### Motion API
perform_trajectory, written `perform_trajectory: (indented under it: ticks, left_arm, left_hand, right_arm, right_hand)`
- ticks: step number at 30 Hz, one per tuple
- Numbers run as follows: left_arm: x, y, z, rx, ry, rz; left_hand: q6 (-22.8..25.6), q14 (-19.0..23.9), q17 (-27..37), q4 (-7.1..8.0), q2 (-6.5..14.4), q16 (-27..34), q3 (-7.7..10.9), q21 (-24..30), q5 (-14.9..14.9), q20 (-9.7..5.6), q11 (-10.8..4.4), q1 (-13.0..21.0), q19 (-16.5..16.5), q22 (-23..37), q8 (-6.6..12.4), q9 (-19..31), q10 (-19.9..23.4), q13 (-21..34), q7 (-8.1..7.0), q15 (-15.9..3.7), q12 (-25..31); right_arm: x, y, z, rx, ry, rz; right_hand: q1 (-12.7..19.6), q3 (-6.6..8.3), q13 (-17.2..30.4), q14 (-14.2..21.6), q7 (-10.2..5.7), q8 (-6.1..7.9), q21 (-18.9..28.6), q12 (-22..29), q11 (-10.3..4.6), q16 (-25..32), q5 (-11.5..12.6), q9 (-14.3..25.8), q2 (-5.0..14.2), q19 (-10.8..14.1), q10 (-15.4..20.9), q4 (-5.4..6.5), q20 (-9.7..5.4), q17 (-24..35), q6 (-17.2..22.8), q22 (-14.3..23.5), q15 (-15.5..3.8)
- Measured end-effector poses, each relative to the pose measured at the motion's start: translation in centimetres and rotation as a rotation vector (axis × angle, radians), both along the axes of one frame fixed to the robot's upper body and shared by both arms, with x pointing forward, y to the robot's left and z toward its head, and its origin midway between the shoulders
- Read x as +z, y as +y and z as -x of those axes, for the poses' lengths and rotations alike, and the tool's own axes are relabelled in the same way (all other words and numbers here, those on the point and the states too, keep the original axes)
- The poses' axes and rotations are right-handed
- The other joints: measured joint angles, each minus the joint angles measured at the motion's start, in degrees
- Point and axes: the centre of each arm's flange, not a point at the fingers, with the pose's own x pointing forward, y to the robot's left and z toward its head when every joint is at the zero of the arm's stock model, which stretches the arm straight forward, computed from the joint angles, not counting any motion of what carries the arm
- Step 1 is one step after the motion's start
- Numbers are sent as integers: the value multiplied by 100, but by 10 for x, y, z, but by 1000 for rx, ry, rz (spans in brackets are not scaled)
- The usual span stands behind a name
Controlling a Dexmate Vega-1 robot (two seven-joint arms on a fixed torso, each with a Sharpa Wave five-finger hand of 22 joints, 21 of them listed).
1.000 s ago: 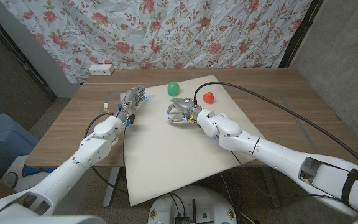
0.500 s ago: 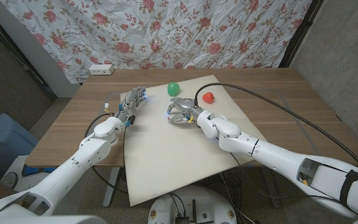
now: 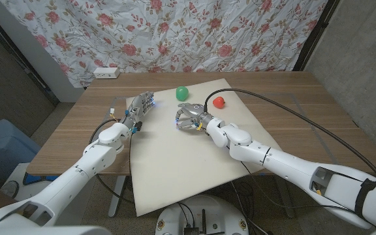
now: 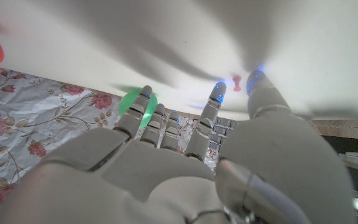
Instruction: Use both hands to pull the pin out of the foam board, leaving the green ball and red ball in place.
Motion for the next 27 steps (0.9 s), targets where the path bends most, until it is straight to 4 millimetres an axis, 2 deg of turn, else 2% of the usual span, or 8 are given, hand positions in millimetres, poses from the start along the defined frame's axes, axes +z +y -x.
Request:
perform_trajectory:
  ticks: [4, 7, 14, 16, 27]
  left_arm:
    - [0, 0, 0, -1, 2, -2]
    - [0, 0, -1, -2, 3, -3]
    - [-1, 0, -1, -4, 7, -5]
    - [-1, 0, -1, -3, 7, -5]
    - [-4, 0, -1, -4, 16, -8]
  left_hand:
    - [0, 0, 0, -23, 0, 0, 23, -34, 0, 0, 0, 0, 0, 0, 0, 6, 0, 0, 0, 0, 0]
    - [0, 0, 0, -23, 0, 0, 23, -43, 0, 0, 23, 0, 0, 0, 0, 30, 23, 0, 0, 0, 0]
    - [32, 0, 0, -23, 0, 0, 23, -44, 0, 21, 31, 0, 20, 0, 0, 30, 31, 0, 32, 0, 0]
    - [32, 0, 0, -23, 0, 0, 23, -43, 0, 21, 31, 0, 21, 0, 0, 30, 31, 0, 32, 0, 0]
    - [31, 0, 0, -23, 0, 0, 23, -82, 0, 21, 31, 0, 20, 0, 0, 30, 31, 0, 32, 0, 0]
  right_arm:
    - [-1, 0, -1, 2, -2, -3]
    - [-1, 1, -1, 7, -5, -9]
    - [-1, 2, -3, 12, -10, -20]
    - [-1, 2, -3, 15, -13, -23]
    - [-1, 3, -5, 19, -14, -33]
  right_hand:
    - [31, 8, 0, 30, -4, 66, 0, 0, -40, 19, 0, 0, 31, 32, 46, 8, -32, 27, 121, 0, -12]
    - [46, 8, 0, 49, -13, 106, 0, 0, -11, 20, 0, 24, 46, 63, 72, 8, 0, 27, 209, 0, -31]
    - [106, 40, 0, 111, -9, 211, 0, 0, -41, 65, 0, 27, 106, 112, 103, 40, -31, 53, 392, 0, -94]
    - [106, 40, 0, 111, -11, 234, 0, 0, -61, 65, 0, 45, 106, 164, 125, 40, -83, 53, 478, 0, -94]
    - [181, 39, -15, 152, -15, 380, 0, 0, -52, 65, 0, 81, 181, 297, 236, 40, -93, 80, 775, 0, -136]
